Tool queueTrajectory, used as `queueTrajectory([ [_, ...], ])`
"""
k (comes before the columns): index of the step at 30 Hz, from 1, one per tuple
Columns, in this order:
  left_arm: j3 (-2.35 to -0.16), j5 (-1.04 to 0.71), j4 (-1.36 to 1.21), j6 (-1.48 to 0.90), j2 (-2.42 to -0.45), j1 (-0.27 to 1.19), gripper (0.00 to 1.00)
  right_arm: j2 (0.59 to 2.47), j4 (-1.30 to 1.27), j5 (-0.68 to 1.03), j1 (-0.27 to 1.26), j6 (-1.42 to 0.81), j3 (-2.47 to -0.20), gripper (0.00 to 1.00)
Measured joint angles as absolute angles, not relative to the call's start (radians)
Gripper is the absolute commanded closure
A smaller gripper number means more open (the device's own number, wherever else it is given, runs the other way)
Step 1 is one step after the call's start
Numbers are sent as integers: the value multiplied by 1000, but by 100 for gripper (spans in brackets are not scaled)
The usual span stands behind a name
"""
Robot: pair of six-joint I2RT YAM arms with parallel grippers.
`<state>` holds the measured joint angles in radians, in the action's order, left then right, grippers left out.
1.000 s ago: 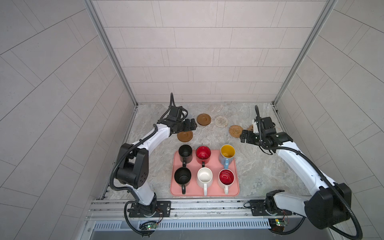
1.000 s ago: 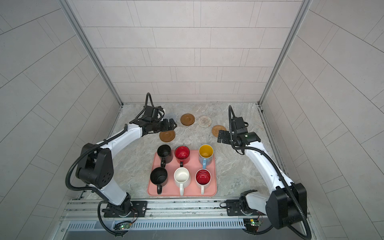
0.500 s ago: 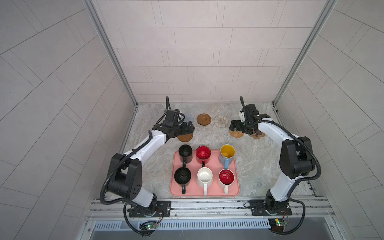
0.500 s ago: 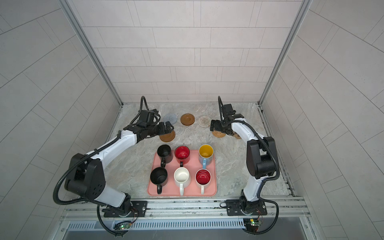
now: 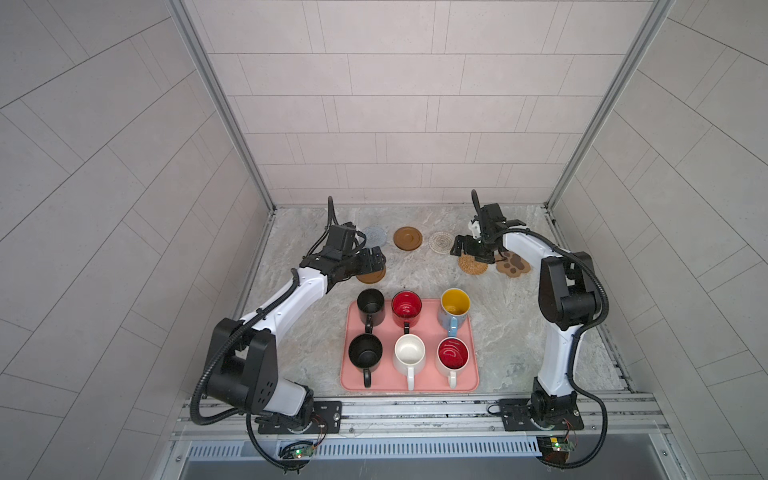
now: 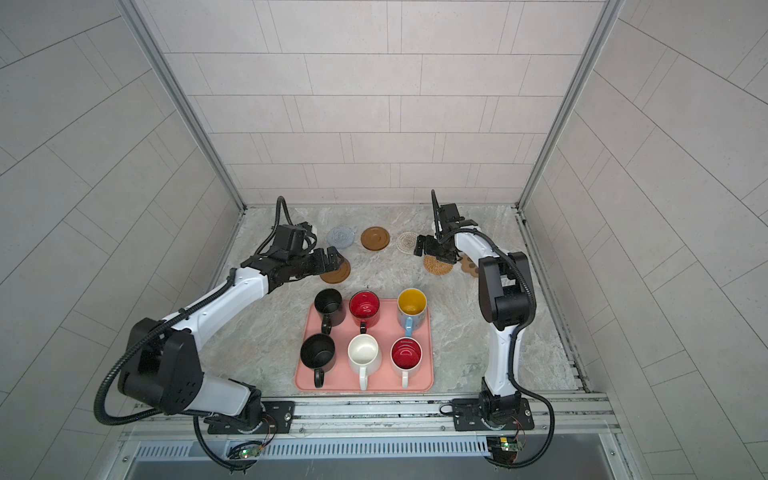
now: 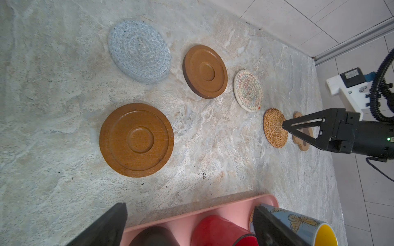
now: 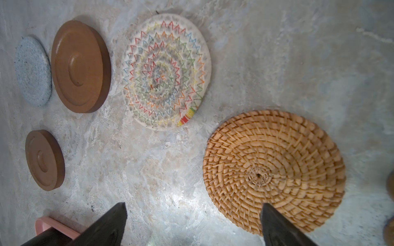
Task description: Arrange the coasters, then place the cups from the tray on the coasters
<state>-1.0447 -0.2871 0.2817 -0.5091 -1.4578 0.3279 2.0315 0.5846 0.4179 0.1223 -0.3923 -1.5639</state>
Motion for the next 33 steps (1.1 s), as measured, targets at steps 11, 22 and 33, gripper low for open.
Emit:
queueTrajectory([
  [11, -1041, -285, 281, -509, -1457, 328, 0, 2099, 583, 425, 121, -388, -1580, 0],
  [22, -1041, -283, 280, -509, -1456, 328, 0, 2133, 587, 427, 117, -383, -1629, 1],
  [33, -1038, -276, 281, -509, -1442, 328, 0, 2154, 599, 429, 115, -377, -1658, 1],
])
